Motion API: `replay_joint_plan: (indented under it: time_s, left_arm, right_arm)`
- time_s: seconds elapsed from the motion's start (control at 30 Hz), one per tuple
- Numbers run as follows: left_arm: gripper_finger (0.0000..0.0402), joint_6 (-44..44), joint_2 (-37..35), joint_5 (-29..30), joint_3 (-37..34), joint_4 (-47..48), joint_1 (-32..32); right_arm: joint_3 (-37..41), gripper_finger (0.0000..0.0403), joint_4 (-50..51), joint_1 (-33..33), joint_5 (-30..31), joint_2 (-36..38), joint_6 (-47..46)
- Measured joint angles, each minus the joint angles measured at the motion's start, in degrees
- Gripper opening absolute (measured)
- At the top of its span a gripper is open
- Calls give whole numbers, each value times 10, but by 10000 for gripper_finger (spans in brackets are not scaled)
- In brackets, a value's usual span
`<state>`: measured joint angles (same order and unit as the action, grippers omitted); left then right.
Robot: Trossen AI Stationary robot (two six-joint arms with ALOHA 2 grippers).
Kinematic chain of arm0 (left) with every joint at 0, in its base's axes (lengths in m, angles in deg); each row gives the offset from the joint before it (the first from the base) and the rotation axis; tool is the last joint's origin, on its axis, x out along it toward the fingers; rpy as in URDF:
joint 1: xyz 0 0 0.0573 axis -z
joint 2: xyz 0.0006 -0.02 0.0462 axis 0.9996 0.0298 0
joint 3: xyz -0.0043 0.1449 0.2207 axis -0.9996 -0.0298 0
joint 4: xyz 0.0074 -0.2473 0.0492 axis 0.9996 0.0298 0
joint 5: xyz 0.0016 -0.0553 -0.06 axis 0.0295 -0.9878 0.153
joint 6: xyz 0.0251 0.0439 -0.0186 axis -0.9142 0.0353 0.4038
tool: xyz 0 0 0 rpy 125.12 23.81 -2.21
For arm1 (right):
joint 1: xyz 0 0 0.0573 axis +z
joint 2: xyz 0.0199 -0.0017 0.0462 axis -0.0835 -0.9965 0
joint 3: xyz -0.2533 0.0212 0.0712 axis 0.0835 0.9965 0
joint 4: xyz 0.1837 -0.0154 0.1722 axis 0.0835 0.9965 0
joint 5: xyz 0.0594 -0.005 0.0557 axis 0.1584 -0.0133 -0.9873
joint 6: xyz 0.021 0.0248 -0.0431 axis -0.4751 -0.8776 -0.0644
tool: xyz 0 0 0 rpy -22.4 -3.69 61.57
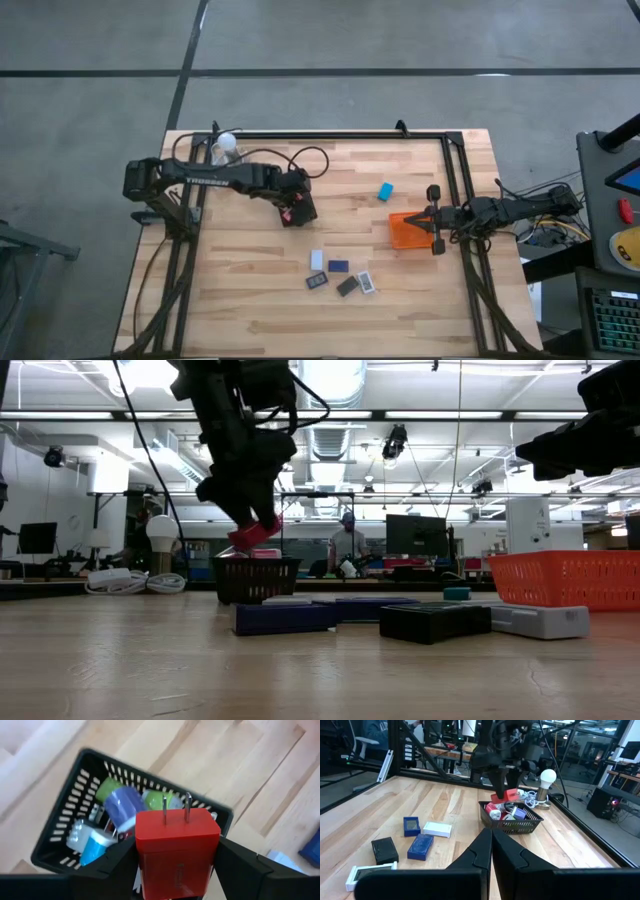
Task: Pick & Place Office items
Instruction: Put the red charger adapter in the black bin
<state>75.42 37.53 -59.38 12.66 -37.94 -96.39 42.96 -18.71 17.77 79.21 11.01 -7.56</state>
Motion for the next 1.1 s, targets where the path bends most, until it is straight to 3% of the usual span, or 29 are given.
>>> replay_joint_plan:
  time_s: [0.8, 1.1]
  left_arm:
    - [235, 34, 0, -8, -14, 4, -5]
    - [265, 36, 0, -8, -14, 3, -5]
  right_arm:
    - [0, 9, 0, 0, 0, 0, 0]
    - [0, 9, 0, 0, 0, 0, 0]
